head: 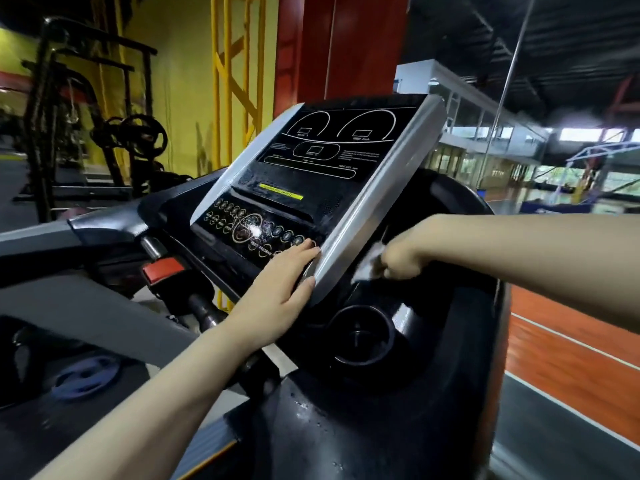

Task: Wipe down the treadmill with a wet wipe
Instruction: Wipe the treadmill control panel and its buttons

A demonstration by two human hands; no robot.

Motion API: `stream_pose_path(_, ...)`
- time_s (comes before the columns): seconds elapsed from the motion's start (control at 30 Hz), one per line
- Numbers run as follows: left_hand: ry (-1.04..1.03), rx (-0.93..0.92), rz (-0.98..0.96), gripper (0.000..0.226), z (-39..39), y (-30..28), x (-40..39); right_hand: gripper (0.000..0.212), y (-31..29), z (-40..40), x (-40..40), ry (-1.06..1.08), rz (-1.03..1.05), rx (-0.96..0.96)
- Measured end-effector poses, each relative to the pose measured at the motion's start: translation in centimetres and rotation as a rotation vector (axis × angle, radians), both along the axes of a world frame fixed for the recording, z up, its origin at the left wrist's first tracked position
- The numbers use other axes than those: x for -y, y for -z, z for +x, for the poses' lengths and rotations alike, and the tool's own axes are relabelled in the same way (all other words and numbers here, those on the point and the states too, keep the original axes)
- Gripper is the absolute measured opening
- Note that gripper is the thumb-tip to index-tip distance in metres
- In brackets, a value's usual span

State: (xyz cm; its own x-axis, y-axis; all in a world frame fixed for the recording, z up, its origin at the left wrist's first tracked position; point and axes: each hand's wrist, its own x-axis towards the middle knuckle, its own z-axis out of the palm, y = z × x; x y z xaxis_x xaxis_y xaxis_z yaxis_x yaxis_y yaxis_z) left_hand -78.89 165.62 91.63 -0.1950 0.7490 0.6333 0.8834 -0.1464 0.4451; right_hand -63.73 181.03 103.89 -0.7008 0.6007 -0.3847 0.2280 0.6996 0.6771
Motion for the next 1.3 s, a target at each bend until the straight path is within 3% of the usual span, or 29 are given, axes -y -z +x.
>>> stream_pose_path(0.1,0.012,0.005,0.0,0.053,0.1,-0.2,0.1,0.058,-2.0,0.8,-1.4,0.12,0.347,-0.024)
stream_pose_path(0.17,0.011,0.013,-0.004,0.056,0.1,-0.2,0.2,0.065,-2.3,1.2,-1.5,0.096,0.4,-0.037)
stream_pose_path(0.27,0.011,0.02,-0.01,0.058,0.2,0.0,0.3,0.052,0.5,1.2,0.8,-0.009,0.172,-0.03)
stream_pose_path(0.4,0.03,0.047,0.004,0.052,-0.3,0.3,0.1,0.029,3.4,1.9,3.0,-0.075,0.027,0.189)
stream_pose_path(0.43,0.032,0.047,0.008,0.05,-0.4,0.3,0.1,0.022,3.3,2.0,3.0,-0.142,0.041,0.1)
stream_pose_path(0.5,0.033,0.049,0.014,0.049,-0.5,0.4,0.0,0.013,2.3,1.9,2.1,-0.067,0.087,-0.014)
stream_pose_path(0.57,0.037,0.056,0.019,0.052,-0.5,0.4,-0.1,0.023,-0.2,1.7,0.7,0.079,0.203,-0.118)
stream_pose_path(0.67,0.042,0.069,0.032,0.05,-0.6,0.3,-0.1,0.037,-1.4,1.8,0.4,0.059,0.303,-0.16)
stream_pose_path(0.8,0.052,0.11,0.026,0.046,-0.6,0.3,0.0,0.049,3.2,2.1,4.2,0.205,-0.07,0.017)
stream_pose_path(1.0,0.055,0.141,0.03,0.044,-0.5,0.0,0.3,0.029,1.4,2.8,6.7,0.257,-0.304,0.02)
stream_pose_path(1.07,0.071,0.157,0.043,0.043,-0.5,-0.1,0.3,0.025,1.8,2.7,7.8,0.206,-0.348,0.077)
stream_pose_path(1.17,0.09,0.189,0.063,0.043,-0.6,-0.2,0.1,0.032,4.1,2.1,9.6,0.006,-0.194,0.166)
stream_pose_path(1.3,0.078,0.315,0.095,0.042,-0.4,-0.3,0.2,0.014,5.5,0.0,12.2,-0.161,-0.208,0.266)
